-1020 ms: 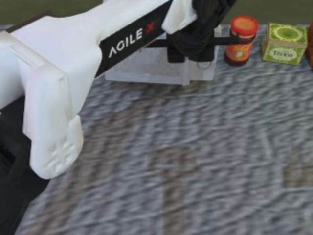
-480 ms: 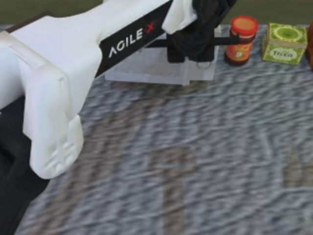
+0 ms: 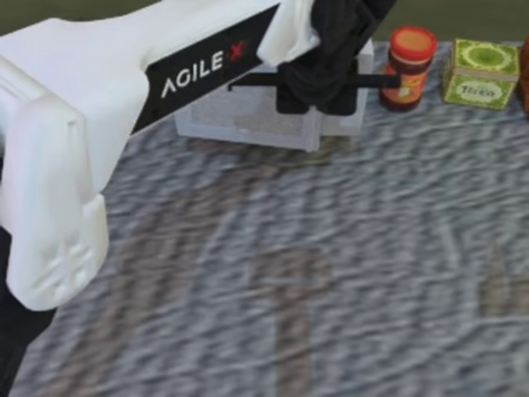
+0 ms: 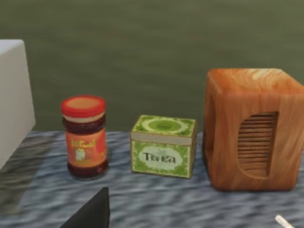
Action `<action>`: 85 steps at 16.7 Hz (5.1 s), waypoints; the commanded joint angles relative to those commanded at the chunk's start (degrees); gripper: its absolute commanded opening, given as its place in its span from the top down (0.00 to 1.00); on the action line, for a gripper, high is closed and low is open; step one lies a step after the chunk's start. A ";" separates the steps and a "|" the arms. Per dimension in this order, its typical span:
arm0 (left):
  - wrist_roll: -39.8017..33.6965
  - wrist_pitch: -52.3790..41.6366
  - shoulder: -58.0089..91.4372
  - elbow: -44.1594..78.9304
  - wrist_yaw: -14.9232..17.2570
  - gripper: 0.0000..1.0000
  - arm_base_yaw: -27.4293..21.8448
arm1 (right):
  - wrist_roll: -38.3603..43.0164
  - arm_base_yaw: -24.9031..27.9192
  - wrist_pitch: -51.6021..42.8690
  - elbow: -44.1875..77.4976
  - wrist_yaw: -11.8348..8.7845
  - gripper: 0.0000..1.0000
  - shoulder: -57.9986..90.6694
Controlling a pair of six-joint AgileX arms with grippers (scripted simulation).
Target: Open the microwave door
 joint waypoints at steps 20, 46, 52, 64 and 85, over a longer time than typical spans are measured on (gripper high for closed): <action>0.12 0.12 -0.13 -0.30 0.07 1.00 -0.01 | 0.00 0.00 0.00 0.00 0.00 0.00 0.00; 4.67 5.08 -5.43 -9.23 2.09 1.00 0.19 | 0.00 0.00 0.00 0.00 0.00 0.00 0.00; 4.67 5.08 -5.43 -9.23 2.09 1.00 0.19 | 0.00 0.00 0.00 0.00 0.00 0.00 0.00; 7.68 7.76 -8.55 -13.88 3.18 1.00 0.34 | 0.00 0.00 0.00 0.00 0.00 0.00 0.00; 9.60 9.37 -10.38 -17.22 4.45 1.00 0.61 | 0.00 0.00 0.00 0.00 0.00 0.00 0.00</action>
